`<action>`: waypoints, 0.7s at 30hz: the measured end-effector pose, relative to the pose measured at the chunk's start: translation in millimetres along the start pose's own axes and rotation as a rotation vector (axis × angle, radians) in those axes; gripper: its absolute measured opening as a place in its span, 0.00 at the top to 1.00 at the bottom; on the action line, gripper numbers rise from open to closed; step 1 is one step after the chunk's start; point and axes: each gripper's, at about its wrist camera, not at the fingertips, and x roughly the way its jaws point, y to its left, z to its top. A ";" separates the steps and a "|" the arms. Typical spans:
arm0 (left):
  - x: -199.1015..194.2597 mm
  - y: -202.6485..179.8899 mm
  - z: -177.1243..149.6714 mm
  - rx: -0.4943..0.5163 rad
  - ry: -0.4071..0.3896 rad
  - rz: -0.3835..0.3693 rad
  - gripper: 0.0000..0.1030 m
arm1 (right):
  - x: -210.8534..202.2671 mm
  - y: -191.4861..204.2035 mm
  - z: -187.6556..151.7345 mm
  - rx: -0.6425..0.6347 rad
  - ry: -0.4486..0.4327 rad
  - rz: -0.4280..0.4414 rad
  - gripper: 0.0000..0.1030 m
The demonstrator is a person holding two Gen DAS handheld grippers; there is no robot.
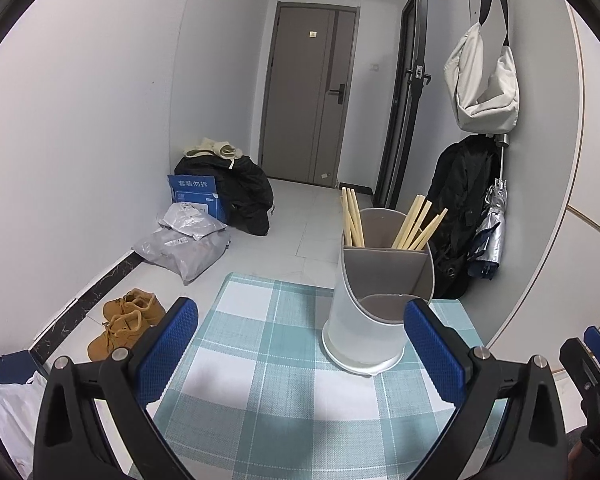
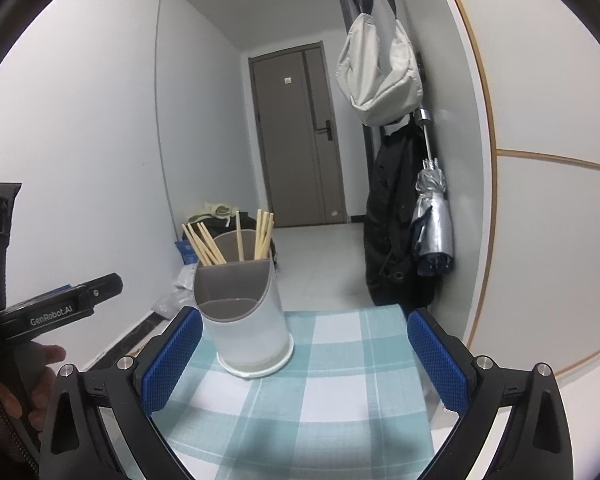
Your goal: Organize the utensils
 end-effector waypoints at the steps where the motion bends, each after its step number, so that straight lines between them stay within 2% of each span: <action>1: -1.2 -0.6 -0.6 0.003 0.001 -0.003 0.03 | 0.0 -0.9 0.3 0.002 0.001 -0.002 0.00; 10: 3.4 -3.6 -1.5 0.033 0.019 -0.001 0.03 | -3.2 0.6 -0.5 -0.002 0.000 -0.004 0.00; 21: 2.2 -3.4 -5.5 0.015 0.027 -0.017 0.03 | -4.6 -0.3 -0.7 -0.003 -0.002 -0.003 0.00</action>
